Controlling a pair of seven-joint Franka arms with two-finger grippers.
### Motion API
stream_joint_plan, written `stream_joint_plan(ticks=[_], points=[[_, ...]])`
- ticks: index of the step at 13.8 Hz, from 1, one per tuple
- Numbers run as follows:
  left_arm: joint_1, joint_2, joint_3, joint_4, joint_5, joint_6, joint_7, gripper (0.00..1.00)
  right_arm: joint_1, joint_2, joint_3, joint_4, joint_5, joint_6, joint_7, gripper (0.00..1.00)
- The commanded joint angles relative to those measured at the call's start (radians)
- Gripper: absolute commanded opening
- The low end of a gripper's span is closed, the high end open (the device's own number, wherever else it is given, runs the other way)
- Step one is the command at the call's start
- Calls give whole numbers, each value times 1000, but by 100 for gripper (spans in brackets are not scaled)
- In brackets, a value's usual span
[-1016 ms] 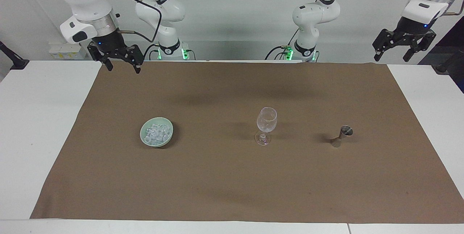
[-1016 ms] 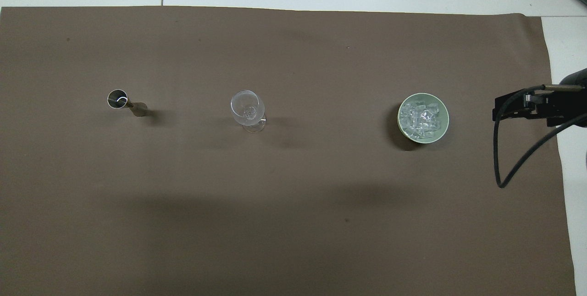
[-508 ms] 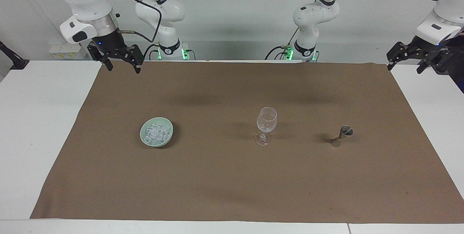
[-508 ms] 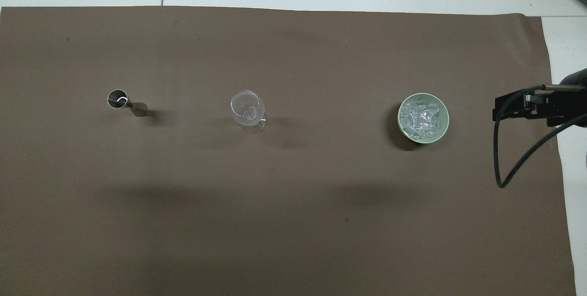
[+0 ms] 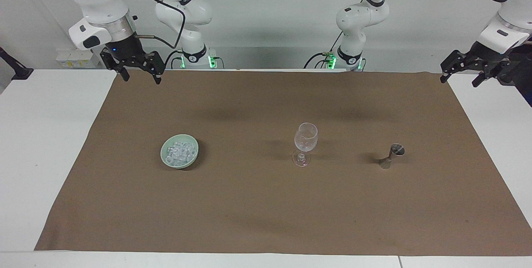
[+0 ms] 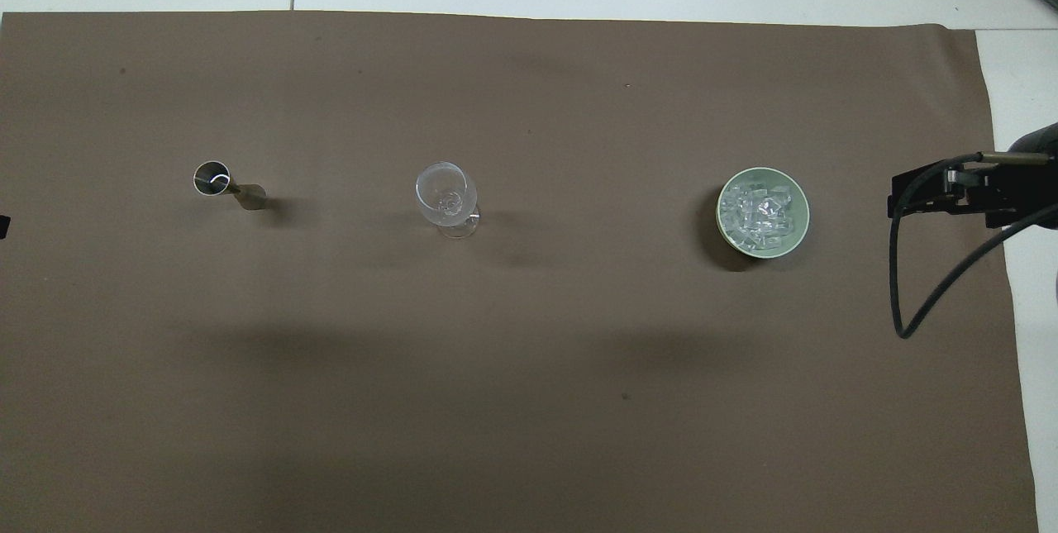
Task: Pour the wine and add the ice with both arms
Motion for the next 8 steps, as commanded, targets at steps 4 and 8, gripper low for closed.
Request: stream_joint_plan(ticks=[4, 8], points=[[38, 12, 0, 13, -129, -24, 332, 100, -13, 7, 4, 8, 16, 6, -29, 100], [125, 82, 0, 15, -283, -32, 589, 100, -13, 5, 6, 8, 16, 6, -29, 100]])
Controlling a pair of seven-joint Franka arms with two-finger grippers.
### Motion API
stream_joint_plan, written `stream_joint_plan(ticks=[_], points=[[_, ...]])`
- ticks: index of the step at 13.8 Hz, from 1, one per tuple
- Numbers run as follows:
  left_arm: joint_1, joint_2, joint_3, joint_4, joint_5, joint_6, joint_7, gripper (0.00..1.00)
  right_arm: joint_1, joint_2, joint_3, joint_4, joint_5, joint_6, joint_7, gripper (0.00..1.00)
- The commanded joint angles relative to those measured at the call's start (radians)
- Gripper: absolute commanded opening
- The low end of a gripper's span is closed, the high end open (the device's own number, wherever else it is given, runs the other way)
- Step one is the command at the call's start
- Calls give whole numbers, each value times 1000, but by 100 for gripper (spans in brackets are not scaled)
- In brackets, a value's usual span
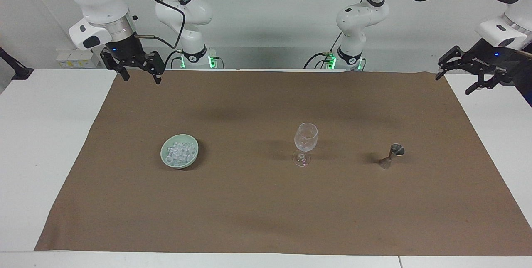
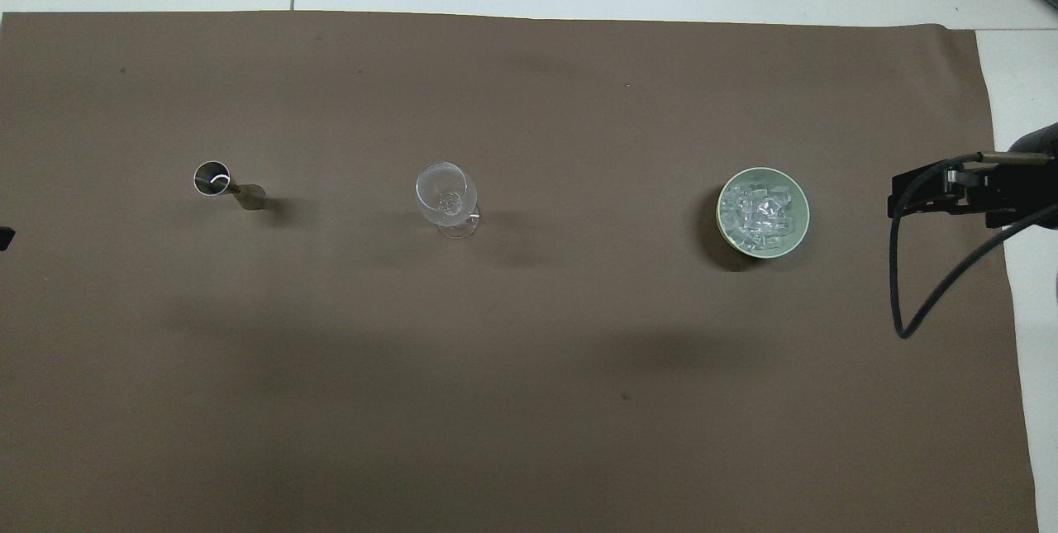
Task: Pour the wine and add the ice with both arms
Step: 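Reach the left gripper to the small silver cup and grasp it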
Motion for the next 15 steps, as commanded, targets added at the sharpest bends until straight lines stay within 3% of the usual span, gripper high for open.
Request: stream_joint_plan(ticks=[1, 5, 8, 10, 12, 15], points=[[70, 78, -5, 16, -97, -22, 192, 100, -13, 5, 4, 7, 16, 6, -29, 100], [143, 227, -3, 18, -337, -59, 445, 100, -13, 5, 4, 8, 16, 6, -29, 100], [159, 296, -2, 21, -388, -54, 655, 100, -13, 5, 4, 7, 16, 6, -29, 100], [169, 322, -2, 22, -410, -53, 689, 100, -13, 7, 4, 7, 16, 6, -29, 100], [208, 372, -9, 24, -511, -68, 715, 100, -13, 7, 4, 8, 16, 6, -29, 100], [208, 447, -5, 22, -632, -73, 915, 100, -13, 5, 4, 7, 16, 6, -29, 100]])
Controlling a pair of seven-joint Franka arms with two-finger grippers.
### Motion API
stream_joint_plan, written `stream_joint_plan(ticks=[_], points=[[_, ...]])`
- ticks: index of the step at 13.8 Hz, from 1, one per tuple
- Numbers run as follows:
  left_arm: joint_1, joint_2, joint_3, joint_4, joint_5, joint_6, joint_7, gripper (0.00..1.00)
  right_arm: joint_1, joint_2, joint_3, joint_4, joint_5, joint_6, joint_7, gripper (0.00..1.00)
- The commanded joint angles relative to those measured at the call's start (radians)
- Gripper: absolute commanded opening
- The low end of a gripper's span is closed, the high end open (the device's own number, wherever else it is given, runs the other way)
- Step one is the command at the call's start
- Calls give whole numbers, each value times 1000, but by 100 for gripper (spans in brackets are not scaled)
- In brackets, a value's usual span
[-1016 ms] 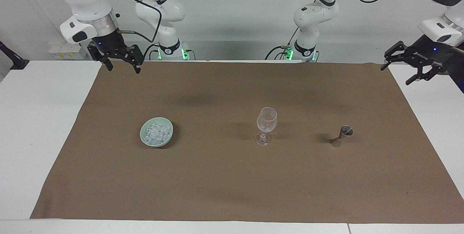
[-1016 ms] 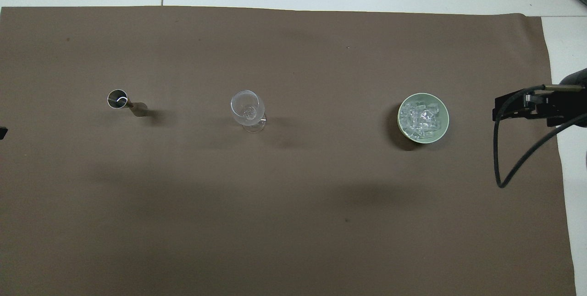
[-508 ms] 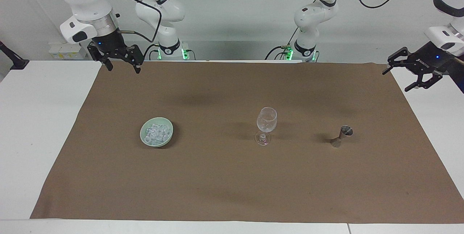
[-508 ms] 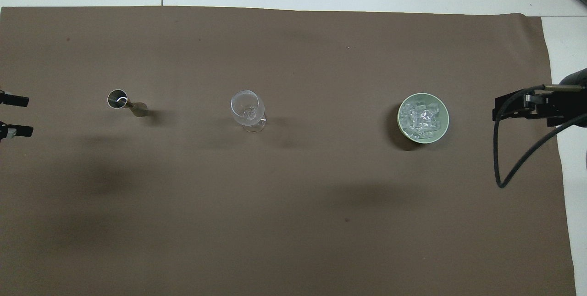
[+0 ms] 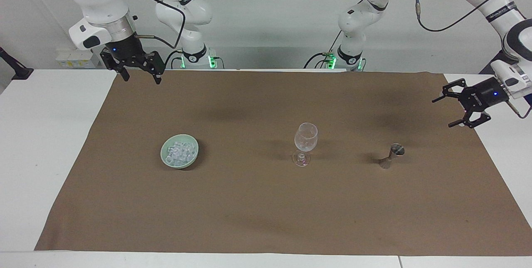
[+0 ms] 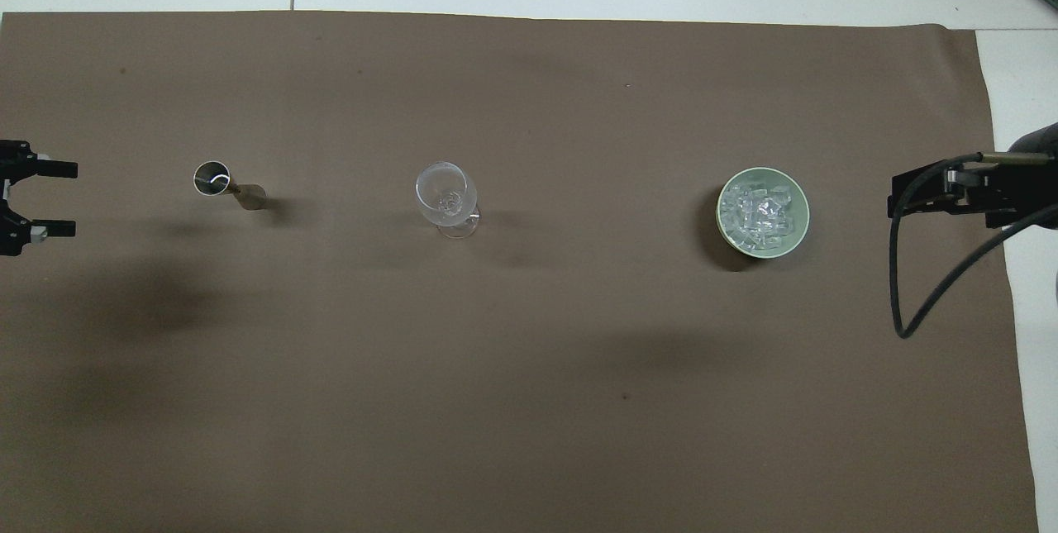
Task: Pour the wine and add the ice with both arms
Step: 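Reach the left gripper to the small silver cup and grasp it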
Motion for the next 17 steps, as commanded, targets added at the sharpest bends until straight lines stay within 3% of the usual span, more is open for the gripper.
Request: stream_joint_plan(ticks=[1, 6, 10, 17], points=[[9, 89, -7, 23, -86, -26, 136, 100, -13, 5, 4, 8, 16, 6, -29, 100], [44, 227, -19, 15, -200, -40, 449, 100, -13, 5, 4, 8, 16, 6, -29, 100], [55, 309, -19, -6, -335, -47, 507, 100, -13, 5, 6, 8, 16, 6, -29, 100], [24, 362, -48, -31, -359, -80, 596, 100, -13, 5, 4, 8, 16, 6, -29, 100]])
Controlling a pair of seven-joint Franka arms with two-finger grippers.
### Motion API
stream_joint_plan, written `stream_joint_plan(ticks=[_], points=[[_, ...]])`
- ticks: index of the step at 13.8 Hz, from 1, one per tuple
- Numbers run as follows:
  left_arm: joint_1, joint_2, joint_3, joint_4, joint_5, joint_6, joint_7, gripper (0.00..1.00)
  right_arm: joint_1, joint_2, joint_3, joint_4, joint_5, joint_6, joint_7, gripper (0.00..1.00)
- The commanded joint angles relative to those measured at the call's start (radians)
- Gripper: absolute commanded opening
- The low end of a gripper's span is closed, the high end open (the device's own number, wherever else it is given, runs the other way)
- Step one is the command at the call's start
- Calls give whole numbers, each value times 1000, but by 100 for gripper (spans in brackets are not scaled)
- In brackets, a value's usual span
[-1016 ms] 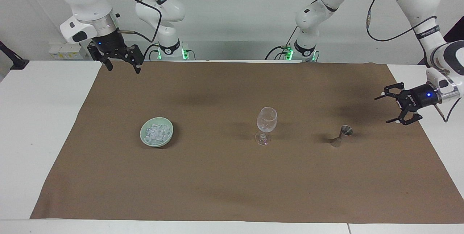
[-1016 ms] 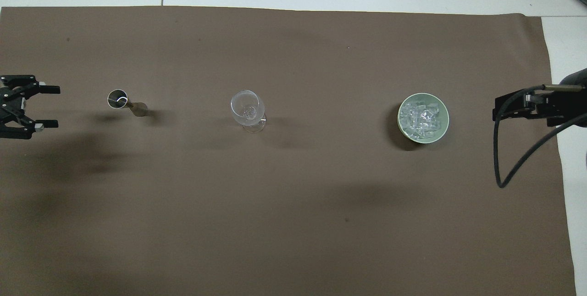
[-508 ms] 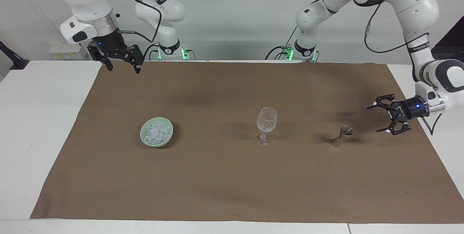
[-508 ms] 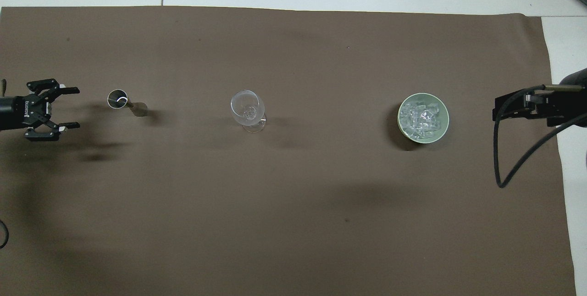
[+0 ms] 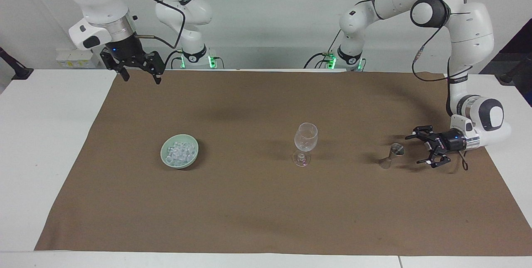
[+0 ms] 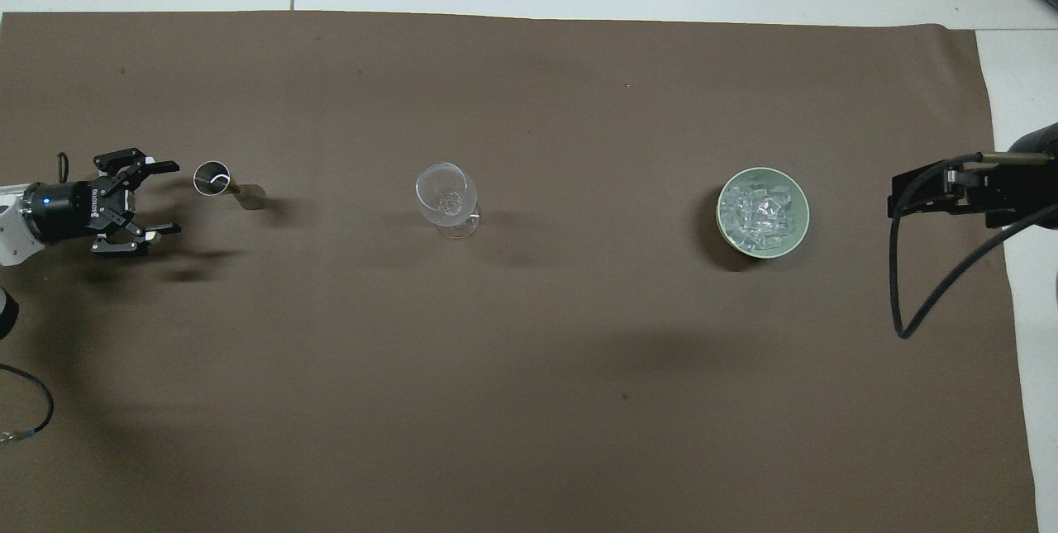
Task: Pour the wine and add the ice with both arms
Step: 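Reach the left gripper to the small silver cup and grasp it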
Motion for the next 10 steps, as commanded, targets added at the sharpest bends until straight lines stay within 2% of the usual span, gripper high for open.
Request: stream_joint_plan(ticks=[1, 10], points=[[-18, 8, -1, -9, -35, -17, 31, 100, -13, 7, 6, 8, 16, 6, -29, 100], [-53, 51, -1, -27, -78, 7, 37, 100, -13, 5, 4, 8, 16, 6, -29, 100]])
